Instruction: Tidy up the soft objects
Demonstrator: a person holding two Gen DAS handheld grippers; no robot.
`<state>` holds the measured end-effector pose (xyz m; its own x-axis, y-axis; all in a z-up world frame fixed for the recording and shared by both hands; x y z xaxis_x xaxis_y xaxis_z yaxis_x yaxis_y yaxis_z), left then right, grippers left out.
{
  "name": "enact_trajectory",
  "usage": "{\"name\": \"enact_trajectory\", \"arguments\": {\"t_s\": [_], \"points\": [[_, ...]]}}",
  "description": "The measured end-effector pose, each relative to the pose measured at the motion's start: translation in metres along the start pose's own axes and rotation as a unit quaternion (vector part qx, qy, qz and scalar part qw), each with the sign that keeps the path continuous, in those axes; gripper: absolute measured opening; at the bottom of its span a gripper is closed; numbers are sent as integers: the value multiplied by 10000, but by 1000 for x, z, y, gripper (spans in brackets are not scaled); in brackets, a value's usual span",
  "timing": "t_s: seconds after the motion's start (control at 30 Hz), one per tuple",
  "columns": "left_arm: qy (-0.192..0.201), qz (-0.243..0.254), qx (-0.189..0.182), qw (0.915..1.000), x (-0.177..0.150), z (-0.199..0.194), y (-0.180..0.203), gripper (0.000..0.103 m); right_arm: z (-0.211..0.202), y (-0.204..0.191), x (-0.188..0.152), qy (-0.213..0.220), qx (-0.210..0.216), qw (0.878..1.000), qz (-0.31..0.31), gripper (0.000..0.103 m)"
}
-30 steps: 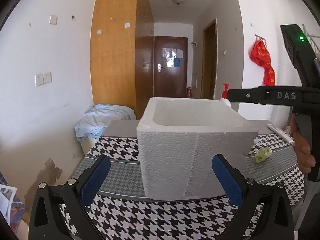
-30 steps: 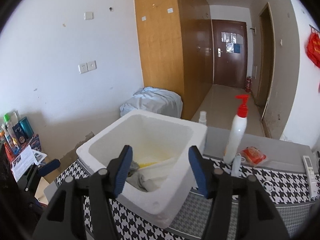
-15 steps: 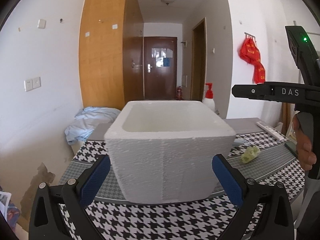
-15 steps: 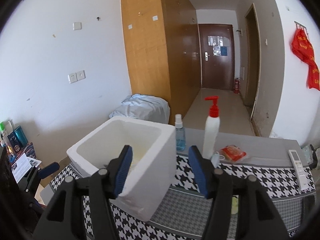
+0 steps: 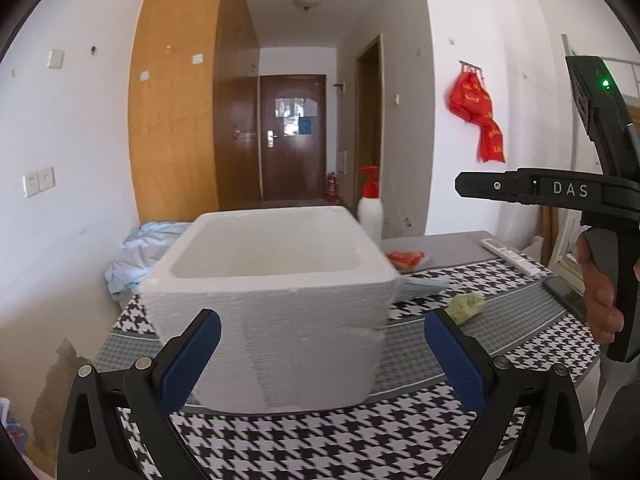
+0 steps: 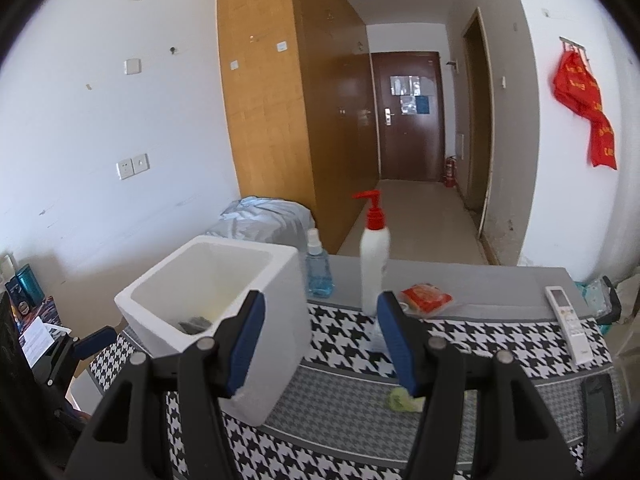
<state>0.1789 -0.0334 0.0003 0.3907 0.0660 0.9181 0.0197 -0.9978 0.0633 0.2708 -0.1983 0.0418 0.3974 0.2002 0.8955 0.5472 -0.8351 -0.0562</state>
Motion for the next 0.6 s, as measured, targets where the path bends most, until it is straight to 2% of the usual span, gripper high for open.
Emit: {"name": "enact_trajectory", "arguments": {"t_s": [0.17, 0.27, 0.6], "points": [[5, 126, -172, 9998, 5, 3, 21, 102, -12, 15, -7, 39, -155, 9998, 127, 63], [-12, 161, -290, 9994, 7, 5, 32, 102, -22, 24, -10, 115, -257, 9994, 186, 72], [-78, 206, -546, 9983, 8, 12, 66, 102, -41, 48, -24, 123, -597, 9977, 288, 73]]}}
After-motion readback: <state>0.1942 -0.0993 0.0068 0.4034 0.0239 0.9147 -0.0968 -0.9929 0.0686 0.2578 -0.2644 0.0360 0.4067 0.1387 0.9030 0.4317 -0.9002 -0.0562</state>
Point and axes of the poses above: each gripper's, at about its wrist camera, not at the fingertips, and z roughly the way its jaws point, y to its right, x to its top, the point moved 3 cm from there along z, roughly the way its jaws point, and after that the axes turned 4 degrees about -z, right-handed, at the moved point
